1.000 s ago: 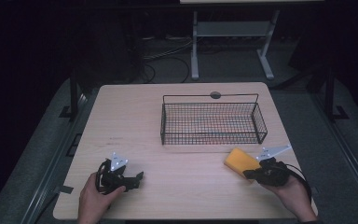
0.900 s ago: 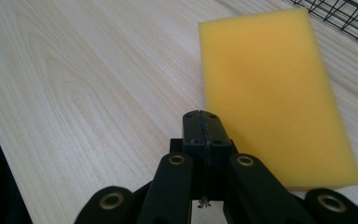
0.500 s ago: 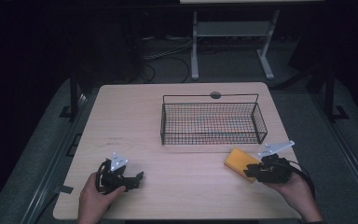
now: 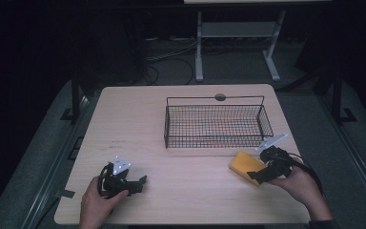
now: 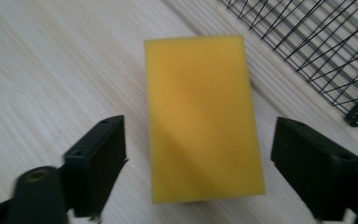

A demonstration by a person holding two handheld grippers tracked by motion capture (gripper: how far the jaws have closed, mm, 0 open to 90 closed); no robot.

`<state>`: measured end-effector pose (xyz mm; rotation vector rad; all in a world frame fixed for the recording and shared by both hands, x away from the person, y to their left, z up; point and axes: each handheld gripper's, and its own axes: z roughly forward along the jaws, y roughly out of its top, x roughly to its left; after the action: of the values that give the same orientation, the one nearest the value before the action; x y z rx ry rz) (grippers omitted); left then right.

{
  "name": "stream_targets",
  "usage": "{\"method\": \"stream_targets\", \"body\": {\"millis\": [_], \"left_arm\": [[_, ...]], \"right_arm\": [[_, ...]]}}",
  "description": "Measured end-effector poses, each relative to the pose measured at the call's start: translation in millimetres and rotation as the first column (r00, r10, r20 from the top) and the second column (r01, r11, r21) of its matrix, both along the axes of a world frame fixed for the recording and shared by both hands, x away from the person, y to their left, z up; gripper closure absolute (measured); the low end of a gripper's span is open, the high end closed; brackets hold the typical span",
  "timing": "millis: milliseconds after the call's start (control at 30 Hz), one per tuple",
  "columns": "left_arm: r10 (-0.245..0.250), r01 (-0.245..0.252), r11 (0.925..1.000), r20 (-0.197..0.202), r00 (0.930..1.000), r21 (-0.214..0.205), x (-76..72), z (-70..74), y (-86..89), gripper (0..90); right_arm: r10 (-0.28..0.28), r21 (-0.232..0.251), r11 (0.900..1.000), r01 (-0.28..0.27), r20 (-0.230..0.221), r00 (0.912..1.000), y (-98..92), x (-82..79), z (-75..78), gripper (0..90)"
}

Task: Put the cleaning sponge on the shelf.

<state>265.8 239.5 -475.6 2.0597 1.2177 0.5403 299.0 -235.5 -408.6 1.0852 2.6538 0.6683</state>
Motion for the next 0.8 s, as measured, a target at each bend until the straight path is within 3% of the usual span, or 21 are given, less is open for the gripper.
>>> {"method": "stream_targets", "body": {"millis": [200, 467, 800], "left_arm": [[0.000, 0.000, 1.0000, -0.003, 1.0000, 0.002, -0.1, 0.2, 0.0, 12.9], [0.000, 0.000, 1.0000, -0.002, 1.0000, 0.001, -0.1, 0.2, 0.0, 12.8], [0.000, 0.000, 1.0000, -0.002, 1.0000, 0.001, -0.1, 0.2, 0.0, 12.8]], "right_arm": [[0.026, -0.034, 0.9990, -0.028, -0.059, 0.9980, 11.9, 13.6, -9.1, 12.6], [0.046, -0.074, 0.9959, -0.053, -0.093, 0.9946, 20.7, 30.7, -19.5, 8.9], [0.062, -0.123, 0.9893, -0.078, -0.127, 0.9900, 27.5, 37.7, -32.6, 9.2]]}}
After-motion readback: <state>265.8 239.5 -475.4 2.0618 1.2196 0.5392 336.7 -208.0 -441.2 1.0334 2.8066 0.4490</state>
